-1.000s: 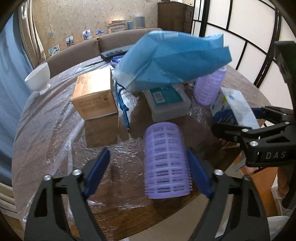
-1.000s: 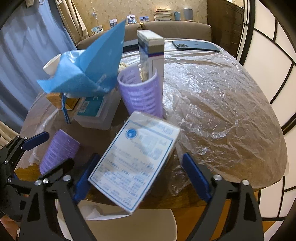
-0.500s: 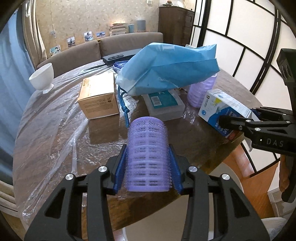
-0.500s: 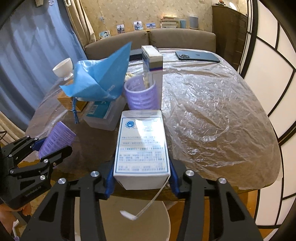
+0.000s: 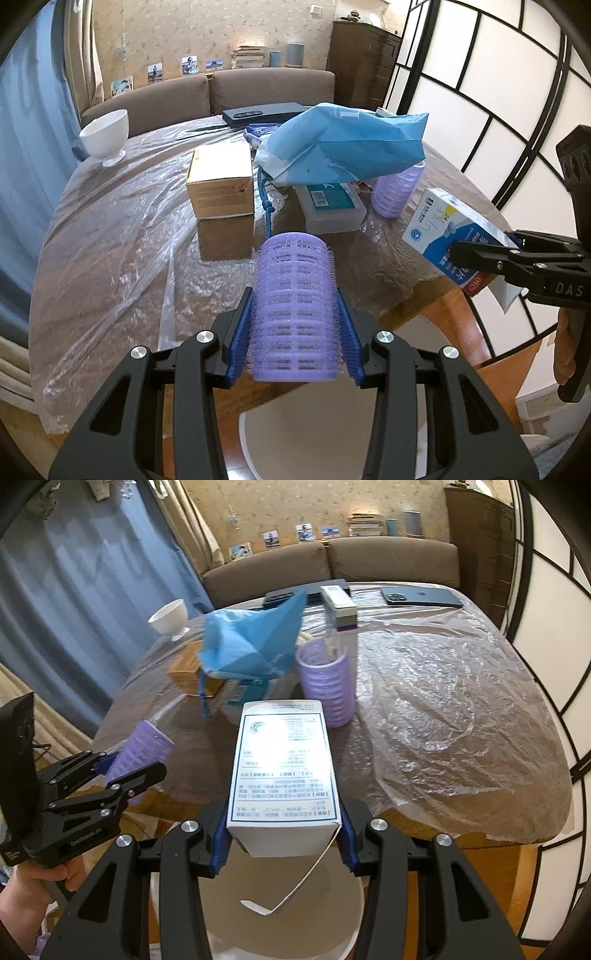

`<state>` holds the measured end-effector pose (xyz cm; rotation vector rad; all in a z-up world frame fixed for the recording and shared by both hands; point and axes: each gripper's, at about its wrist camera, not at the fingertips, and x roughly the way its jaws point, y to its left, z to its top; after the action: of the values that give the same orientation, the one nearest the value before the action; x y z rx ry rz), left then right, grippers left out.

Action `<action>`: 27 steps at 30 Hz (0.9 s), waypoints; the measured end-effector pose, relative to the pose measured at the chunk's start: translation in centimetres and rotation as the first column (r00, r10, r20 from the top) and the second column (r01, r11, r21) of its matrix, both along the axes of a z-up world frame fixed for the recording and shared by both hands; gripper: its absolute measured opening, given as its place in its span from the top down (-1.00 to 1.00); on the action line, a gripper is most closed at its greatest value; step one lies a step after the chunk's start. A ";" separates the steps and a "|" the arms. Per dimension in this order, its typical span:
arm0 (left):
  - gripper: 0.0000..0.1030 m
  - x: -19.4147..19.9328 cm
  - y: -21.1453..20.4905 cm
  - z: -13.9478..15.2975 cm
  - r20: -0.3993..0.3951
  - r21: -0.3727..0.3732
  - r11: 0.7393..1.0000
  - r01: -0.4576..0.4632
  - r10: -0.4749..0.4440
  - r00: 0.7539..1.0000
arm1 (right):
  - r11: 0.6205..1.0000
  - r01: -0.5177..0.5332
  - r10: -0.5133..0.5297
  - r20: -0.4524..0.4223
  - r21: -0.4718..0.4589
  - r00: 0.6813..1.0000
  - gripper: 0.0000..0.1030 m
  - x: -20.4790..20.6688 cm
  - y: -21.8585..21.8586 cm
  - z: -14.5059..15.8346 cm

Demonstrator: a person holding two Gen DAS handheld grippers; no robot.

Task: Collect trash
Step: 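Carry the purple roller and white box over the white trash bin with both tools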

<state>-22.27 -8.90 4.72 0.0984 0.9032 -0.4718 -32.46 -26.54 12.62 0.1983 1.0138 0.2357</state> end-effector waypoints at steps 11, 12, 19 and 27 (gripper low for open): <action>0.14 -2.4 0.9 0.0 -0.032 0.002 1.000 -0.002 0.002 0.999 | 0.992 -0.129 0.129 -0.016 0.010 0.992 0.11 -2.3 2.6 0.6; 0.14 -2.7 1.0 -0.1 -0.037 0.003 1.000 -0.001 0.001 0.999 | 0.990 -0.138 0.138 -0.020 0.012 0.990 0.11 -2.5 2.7 0.5; 0.14 -4.7 0.9 -0.8 -0.073 0.013 1.000 0.019 -0.018 0.997 | 0.981 -0.190 0.192 -0.064 0.027 0.979 0.11 -3.9 2.7 -0.3; 0.14 -6.5 0.7 -1.7 -0.115 0.029 0.998 0.049 -0.046 0.992 | 0.972 -0.233 0.234 -0.125 0.024 0.964 0.11 -5.1 2.9 -1.4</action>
<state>-28.79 -8.20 3.05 0.1227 1.0222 -0.5114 -37.60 -23.69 11.23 0.1024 1.1637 0.4473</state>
